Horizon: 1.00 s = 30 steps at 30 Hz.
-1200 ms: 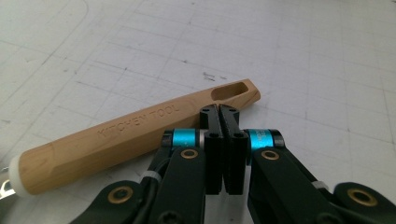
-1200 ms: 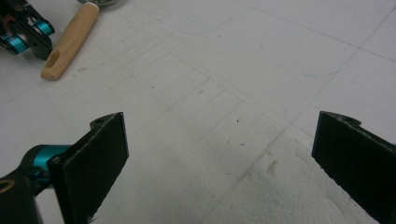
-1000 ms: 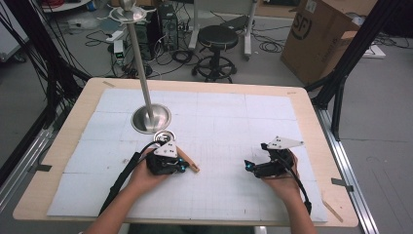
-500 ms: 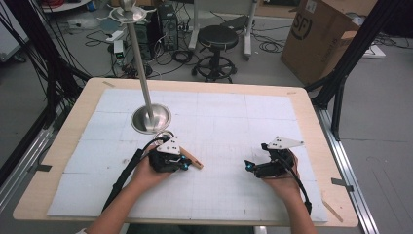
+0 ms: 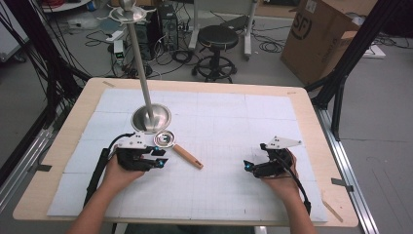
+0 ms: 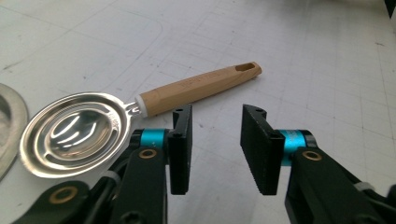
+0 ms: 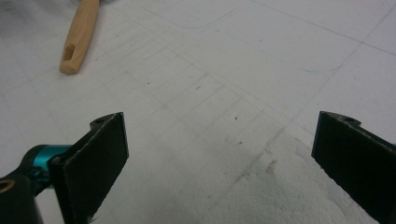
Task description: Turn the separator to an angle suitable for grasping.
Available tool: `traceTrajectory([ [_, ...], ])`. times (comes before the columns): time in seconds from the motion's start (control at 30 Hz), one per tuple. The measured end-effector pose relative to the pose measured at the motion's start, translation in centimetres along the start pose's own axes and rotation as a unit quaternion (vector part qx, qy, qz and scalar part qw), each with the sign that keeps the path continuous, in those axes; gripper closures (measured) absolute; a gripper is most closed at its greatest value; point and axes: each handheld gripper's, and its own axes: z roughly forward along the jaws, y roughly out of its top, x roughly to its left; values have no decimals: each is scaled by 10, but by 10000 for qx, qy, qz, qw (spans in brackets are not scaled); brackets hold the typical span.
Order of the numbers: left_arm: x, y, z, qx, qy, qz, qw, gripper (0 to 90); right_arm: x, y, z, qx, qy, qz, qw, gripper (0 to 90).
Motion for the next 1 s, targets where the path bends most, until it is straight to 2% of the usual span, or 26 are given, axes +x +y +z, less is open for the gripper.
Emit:
traceTrajectory([
  [0.07,2,-2,-2,-11,50,-30,10000,570,0,0,0,-1,1,38,10000,25],
  [0.1,3,-4,-4,-23,75,-48,10000,570,0,0,0,-1,1,38,10000,25],
  [0.13,4,-5,-4,-35,102,-76,9999,520,0,0,0,5,5,25,10000,25],
  [0.3,10,-12,-11,-40,259,-162,9995,471,-1,0,2,20,29,15,10000,25],
  [0.53,15,-15,-16,-73,340,-270,9990,410,-1,-1,3,55,27,1,10000,25],
  [0.77,16,-13,-16,-179,304,-141,9993,363,-1,0,2,30,20,30,10000,26],
  [0.83,17,-11,-19,-246,256,-167,9992,357,-1,0,2,18,10,47,10000,26],
  [0.97,16,-5,-20,-223,274,-75,9993,342,-2,0,0,-28,18,44,10000,26],
  [1.0,14,-4,-18,-152,250,-35,9996,341,-2,1,0,-33,25,60,10000,26],
])
